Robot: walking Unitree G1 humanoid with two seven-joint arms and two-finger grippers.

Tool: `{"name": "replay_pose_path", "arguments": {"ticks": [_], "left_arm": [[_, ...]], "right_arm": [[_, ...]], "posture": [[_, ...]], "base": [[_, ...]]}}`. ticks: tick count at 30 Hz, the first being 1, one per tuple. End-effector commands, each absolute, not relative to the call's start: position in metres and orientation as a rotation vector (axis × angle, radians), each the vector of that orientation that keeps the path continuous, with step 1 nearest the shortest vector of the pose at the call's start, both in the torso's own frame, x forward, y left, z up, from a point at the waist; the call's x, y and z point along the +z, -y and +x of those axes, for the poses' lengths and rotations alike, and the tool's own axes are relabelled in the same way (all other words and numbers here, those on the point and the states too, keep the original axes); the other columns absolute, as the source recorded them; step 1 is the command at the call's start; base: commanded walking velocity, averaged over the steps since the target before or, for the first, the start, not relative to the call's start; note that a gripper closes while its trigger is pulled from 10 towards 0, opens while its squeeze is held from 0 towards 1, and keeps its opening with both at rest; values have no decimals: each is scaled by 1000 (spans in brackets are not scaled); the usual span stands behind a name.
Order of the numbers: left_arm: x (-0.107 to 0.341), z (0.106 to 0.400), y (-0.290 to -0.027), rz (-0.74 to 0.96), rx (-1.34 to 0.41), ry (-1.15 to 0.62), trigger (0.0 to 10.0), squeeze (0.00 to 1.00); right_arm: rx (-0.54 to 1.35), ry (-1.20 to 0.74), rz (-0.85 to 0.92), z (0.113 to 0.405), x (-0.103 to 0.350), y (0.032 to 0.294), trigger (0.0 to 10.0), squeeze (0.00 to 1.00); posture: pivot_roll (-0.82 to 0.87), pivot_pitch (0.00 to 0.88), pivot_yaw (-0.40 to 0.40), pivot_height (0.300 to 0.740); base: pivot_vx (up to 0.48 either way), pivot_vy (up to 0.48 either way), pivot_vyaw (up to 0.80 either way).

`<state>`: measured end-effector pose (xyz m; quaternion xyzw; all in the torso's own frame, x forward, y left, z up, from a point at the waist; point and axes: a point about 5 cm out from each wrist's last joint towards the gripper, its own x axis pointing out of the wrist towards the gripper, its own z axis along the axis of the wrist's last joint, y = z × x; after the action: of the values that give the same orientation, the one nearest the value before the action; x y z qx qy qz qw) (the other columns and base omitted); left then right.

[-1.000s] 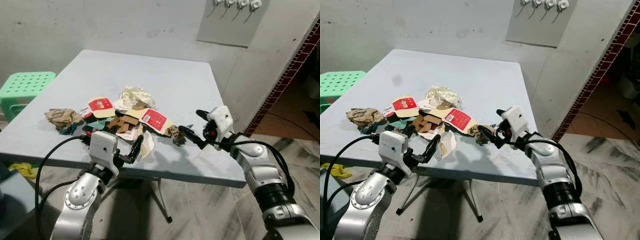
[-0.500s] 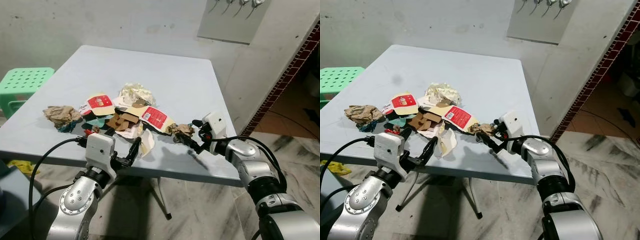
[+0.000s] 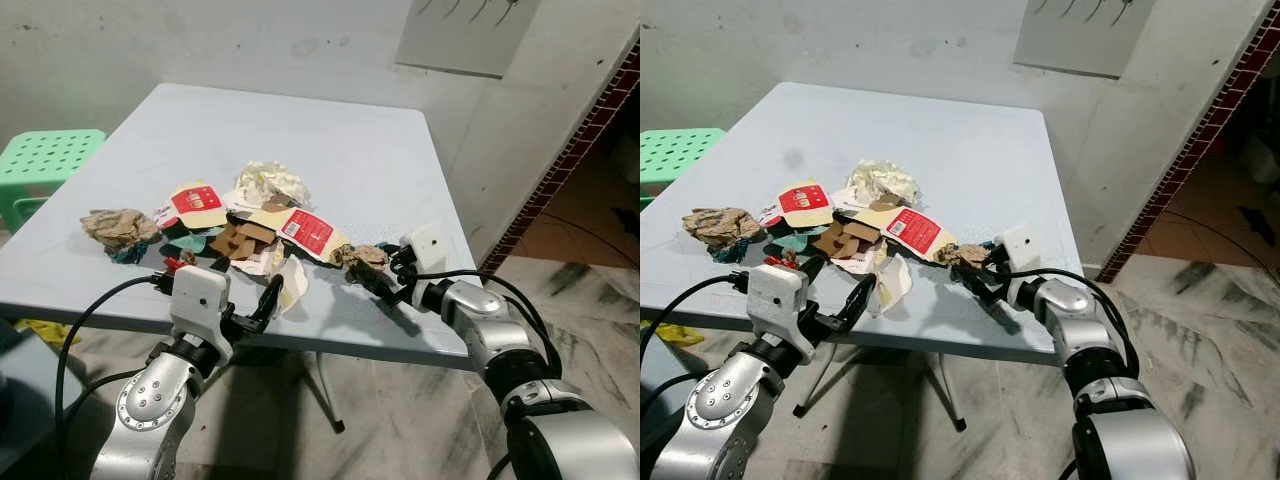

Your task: Picking trash to rubbish bin

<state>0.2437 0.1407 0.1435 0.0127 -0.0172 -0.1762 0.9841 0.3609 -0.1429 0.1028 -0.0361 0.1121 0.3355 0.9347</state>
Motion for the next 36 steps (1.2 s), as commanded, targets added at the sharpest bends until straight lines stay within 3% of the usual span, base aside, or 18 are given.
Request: {"name": "replay_pose_path", "arguments": {"ticks": [1,2,3,5,36], "left_arm": [[147,241,-139,28,-357,43,10000,0],[147,241,-139,28,-356,43,10000,0],[147,240,-139,29,-355,43,10000,0],[147,240,-140,28,-353,43,10000,0],[150,245,-139,25,-348,56,10000,0]], "right_arm": [[696,-233,-66,362,105,144,8667,0],[688,-228,-63,363,105,144,5059,0],[672,-215,-63,363,106,145,2157,0],[664,-202,-63,364,107,145,0,0],[720,-107,25,360,114,154,0,0]], "posture": [[81,99,-96,740],[82,99,-96,740],[82,99,-96,740],[82,101,-97,740],[68,97,-94,740]], "base": [[0,0,0],[0,0,0],[0,0,0],[0,0,0],[0,0,0]]}}
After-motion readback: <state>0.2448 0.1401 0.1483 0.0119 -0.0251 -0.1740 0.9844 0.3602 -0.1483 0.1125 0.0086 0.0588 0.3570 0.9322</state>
